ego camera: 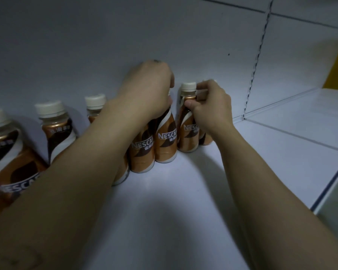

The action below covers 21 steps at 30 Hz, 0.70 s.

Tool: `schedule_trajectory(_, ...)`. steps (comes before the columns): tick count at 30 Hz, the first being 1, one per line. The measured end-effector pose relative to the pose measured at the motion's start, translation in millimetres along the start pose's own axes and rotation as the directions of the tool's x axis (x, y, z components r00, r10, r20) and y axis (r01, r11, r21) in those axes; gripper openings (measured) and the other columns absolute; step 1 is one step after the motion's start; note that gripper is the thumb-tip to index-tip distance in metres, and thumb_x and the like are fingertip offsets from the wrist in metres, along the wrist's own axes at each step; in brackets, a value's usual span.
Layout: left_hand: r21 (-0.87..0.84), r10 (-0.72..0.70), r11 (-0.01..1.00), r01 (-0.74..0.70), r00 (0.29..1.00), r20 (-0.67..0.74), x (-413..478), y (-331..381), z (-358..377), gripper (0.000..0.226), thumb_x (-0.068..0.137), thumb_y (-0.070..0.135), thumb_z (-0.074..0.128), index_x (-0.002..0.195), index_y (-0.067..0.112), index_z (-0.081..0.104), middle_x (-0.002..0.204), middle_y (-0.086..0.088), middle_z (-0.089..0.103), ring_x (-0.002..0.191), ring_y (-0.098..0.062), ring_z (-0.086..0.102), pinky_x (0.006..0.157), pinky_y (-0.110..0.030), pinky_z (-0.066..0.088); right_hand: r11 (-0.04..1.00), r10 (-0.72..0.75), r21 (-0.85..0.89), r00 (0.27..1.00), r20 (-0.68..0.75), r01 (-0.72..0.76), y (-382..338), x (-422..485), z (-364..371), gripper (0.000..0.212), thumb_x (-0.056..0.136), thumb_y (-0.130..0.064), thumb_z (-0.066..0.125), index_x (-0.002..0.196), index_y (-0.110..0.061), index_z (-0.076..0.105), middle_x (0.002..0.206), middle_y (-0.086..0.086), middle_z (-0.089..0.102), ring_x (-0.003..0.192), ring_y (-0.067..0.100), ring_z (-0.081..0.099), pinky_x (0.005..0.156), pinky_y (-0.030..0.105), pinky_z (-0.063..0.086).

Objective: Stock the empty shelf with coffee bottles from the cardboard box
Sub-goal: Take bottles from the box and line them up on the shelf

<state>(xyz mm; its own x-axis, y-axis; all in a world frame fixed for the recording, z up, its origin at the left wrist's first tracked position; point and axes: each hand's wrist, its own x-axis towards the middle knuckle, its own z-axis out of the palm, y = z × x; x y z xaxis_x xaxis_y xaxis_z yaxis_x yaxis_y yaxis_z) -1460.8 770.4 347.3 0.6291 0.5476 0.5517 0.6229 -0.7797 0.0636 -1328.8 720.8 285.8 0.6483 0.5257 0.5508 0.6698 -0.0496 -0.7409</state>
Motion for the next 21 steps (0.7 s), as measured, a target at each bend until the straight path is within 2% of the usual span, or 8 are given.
schedule_trajectory(4,0.002,0.007,1.000,-0.007,1.000,0.003,0.5,-2.4,-0.4,0.039,0.082,0.024,0.070,0.120,0.019,0.063,0.123,-0.011,0.059,0.108,-0.031,0.056,0.089,-0.040,0.048,0.999,-0.029,0.043,0.999,0.041,0.027,2.6,-4.1,-2.5,0.039,0.081,-0.022,0.074,0.117,-0.017,0.060,0.105,-0.002,0.070,0.094,0.013,0.065,0.088,0.033,0.053)
schedule_trajectory(8,0.003,0.014,1.000,-0.014,1.000,0.011,-0.4,-2.8,-1.2,0.043,0.079,0.032,0.072,0.119,0.022,0.062,0.119,-0.009,0.060,0.104,-0.028,0.057,0.083,-0.040,0.049,0.993,-0.064,-0.100,0.998,0.028,0.067,4.3,-5.7,-2.1,0.051,0.074,-0.044,0.076,0.116,-0.018,0.064,0.100,-0.003,0.069,0.088,0.012,0.062,0.073,0.025,0.044)
schedule_trajectory(11,0.001,0.020,1.000,-0.020,0.999,0.045,-1.8,-2.8,-0.9,0.058,0.070,0.040,0.079,0.121,0.021,0.060,0.119,-0.010,0.059,0.105,-0.029,0.055,0.075,-0.035,0.043,0.983,-0.038,-0.178,0.999,0.008,0.038,4.3,-4.0,-2.2,0.043,0.074,-0.047,0.075,0.109,-0.022,0.070,0.092,-0.003,0.069,0.082,0.013,0.061,0.068,0.026,0.042)
schedule_trajectory(14,-0.009,0.018,1.000,-0.017,0.999,0.036,-1.7,-2.6,1.7,0.057,0.069,0.031,0.081,0.121,0.019,0.059,0.120,-0.011,0.058,0.104,-0.029,0.055,0.074,-0.034,0.040,0.991,-0.028,-0.129,0.999,0.025,0.031,2.4,-4.5,-1.3,0.036,0.076,-0.042,0.075,0.106,-0.022,0.072,0.092,-0.001,0.072,0.084,0.015,0.065,0.075,0.031,0.051)
schedule_trajectory(21,0.001,0.016,1.000,-0.016,1.000,0.010,-2.2,-3.2,3.5,0.053,0.069,0.024,0.082,0.118,0.019,0.061,0.118,-0.012,0.058,0.102,-0.031,0.056,0.074,-0.035,0.042,0.999,-0.008,-0.039,1.000,-0.004,0.008,3.3,-8.7,0.9,0.040,0.073,-0.044,0.077,0.107,-0.023,0.073,0.082,-0.008,0.066,0.080,0.011,0.063,0.073,0.027,0.049)
